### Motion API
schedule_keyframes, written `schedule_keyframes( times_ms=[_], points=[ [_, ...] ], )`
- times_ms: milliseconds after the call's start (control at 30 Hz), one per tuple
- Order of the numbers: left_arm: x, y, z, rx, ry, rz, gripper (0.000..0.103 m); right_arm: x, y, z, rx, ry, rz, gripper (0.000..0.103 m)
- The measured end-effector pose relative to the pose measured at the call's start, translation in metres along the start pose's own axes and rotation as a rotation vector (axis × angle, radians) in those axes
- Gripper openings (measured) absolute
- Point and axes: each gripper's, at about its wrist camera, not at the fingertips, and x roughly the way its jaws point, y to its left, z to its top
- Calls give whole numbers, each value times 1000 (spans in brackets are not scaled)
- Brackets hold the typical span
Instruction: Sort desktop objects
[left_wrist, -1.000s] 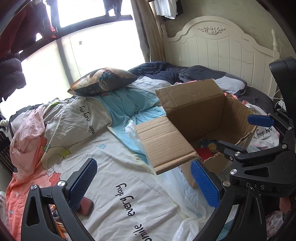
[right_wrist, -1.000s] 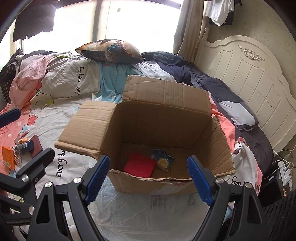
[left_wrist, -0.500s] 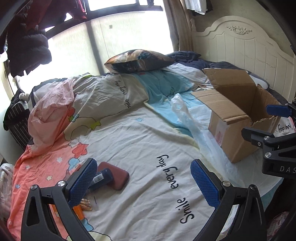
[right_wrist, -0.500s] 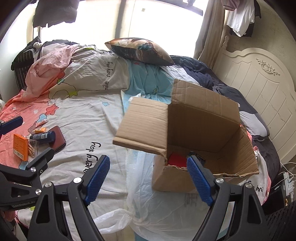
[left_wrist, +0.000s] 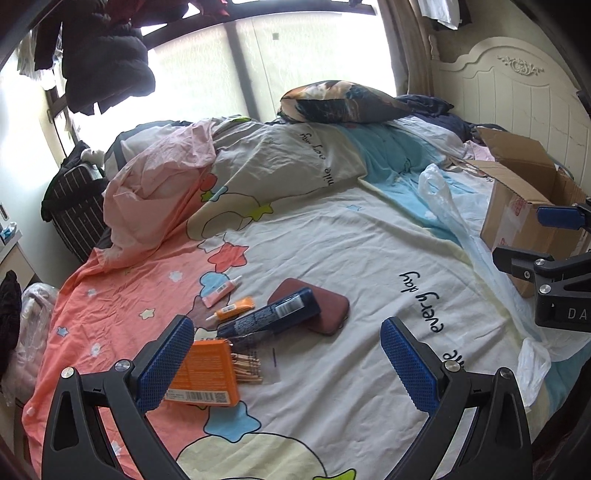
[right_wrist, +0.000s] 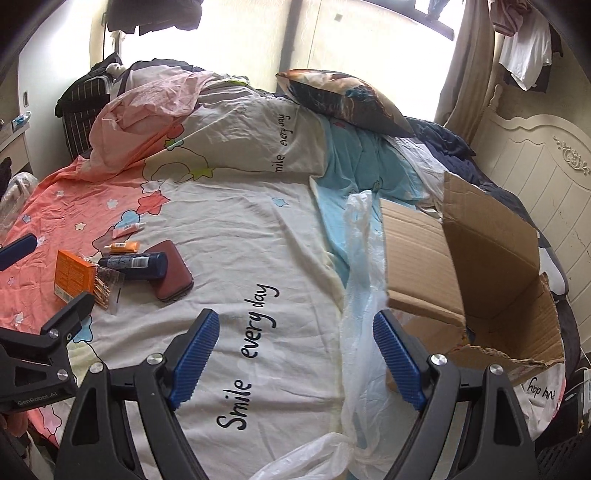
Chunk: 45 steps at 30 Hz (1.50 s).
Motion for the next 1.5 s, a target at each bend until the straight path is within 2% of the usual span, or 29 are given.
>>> schedule_keyframes(
  times_ms=[433, 567, 633, 900, 1200, 1500],
  points=[
    [25, 64, -39, -89, 66, 65, 103, 32, 62, 4, -73, 47, 63, 83],
    [35, 78, -50, -114, 87, 77, 103, 34, 76, 3, -91, 32, 47, 83],
    [40, 83, -56, -126, 98, 82, 103, 34, 84, 3, -99, 31, 70, 83],
    [53, 100, -71, -143, 124, 97, 103, 49, 115, 0, -142, 57, 122, 83],
    [64, 114, -81, -139, 138, 119, 103, 77, 138, -2, -126, 97, 239, 83],
    [82, 119, -86, -155, 154, 74, 103, 96, 161, 0, -117, 119, 319, 83]
  ],
)
